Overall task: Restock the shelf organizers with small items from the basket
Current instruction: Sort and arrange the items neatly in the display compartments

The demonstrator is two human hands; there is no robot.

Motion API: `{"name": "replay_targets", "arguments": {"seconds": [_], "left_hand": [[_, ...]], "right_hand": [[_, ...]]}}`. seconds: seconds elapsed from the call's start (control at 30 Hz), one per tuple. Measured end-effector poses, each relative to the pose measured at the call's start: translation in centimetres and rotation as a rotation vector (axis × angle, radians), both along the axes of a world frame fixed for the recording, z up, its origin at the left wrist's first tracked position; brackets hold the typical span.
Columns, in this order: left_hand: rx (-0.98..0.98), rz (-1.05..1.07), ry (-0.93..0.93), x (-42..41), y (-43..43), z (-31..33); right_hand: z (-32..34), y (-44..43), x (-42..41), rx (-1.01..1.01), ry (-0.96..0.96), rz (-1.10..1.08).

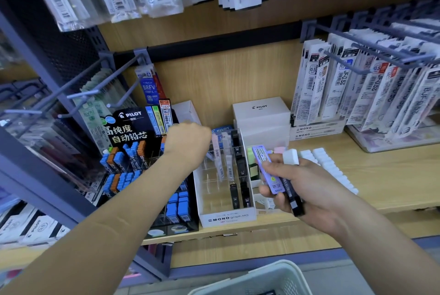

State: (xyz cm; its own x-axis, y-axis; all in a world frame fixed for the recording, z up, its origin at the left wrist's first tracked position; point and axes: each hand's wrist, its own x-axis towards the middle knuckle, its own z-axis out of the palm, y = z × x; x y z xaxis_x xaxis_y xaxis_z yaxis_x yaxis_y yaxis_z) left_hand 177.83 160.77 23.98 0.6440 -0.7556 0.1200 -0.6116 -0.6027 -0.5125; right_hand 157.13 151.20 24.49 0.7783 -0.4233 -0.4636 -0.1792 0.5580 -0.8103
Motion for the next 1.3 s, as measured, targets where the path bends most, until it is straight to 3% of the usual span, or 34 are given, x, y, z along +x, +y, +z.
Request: {"name": "replay_targets", "arguments": {"seconds": [0.4, 0.6, 0.77, 0.87, 1.0, 1.1, 1.2, 1.3], "left_hand": [[0.157, -0.018, 0.002, -0.3, -1.0, 2.1], [0.305, -0.133, -0.009, 0.4, -0.7, 3.3], [0.315, -0.171, -0.025, 1.1, 0.1, 2.7], [0.125, -0.186, 0.074, 1.6, 0.1, 1.6], [-0.480, -0.094, 0.421, 1.2, 0.6, 0.9], [-0.792, 0.035, 0.500, 0.6, 1.3, 1.0], [-0.852, 0.113, 0.529, 0.5, 1.4, 1.3], [-0.764, 0.136, 0.491, 0.6, 1.6, 1.1]], "right_hand": [[-0.2, -0.5, -0.1, -0.035, -0.014, 0.031], [-0.3, -0.6, 0.0, -0.037, -0.017, 0.011], [-0.4, -0.8, 0.2, -0.050, -0.022, -0.014], [-0.5, -0.9, 0.2, -0.058, -0.023, -0.018], [-0.6, -1.2, 0.1, -0.077, -0.026, -0.013], [-0.7, -1.2, 0.1, -0.082, -0.019, -0.015], [-0.7, -1.1, 0.1, -0.081, -0.019, -0.009], [-0.6, -0.9, 0.3, -0.057, -0.033, -0.026]]}}
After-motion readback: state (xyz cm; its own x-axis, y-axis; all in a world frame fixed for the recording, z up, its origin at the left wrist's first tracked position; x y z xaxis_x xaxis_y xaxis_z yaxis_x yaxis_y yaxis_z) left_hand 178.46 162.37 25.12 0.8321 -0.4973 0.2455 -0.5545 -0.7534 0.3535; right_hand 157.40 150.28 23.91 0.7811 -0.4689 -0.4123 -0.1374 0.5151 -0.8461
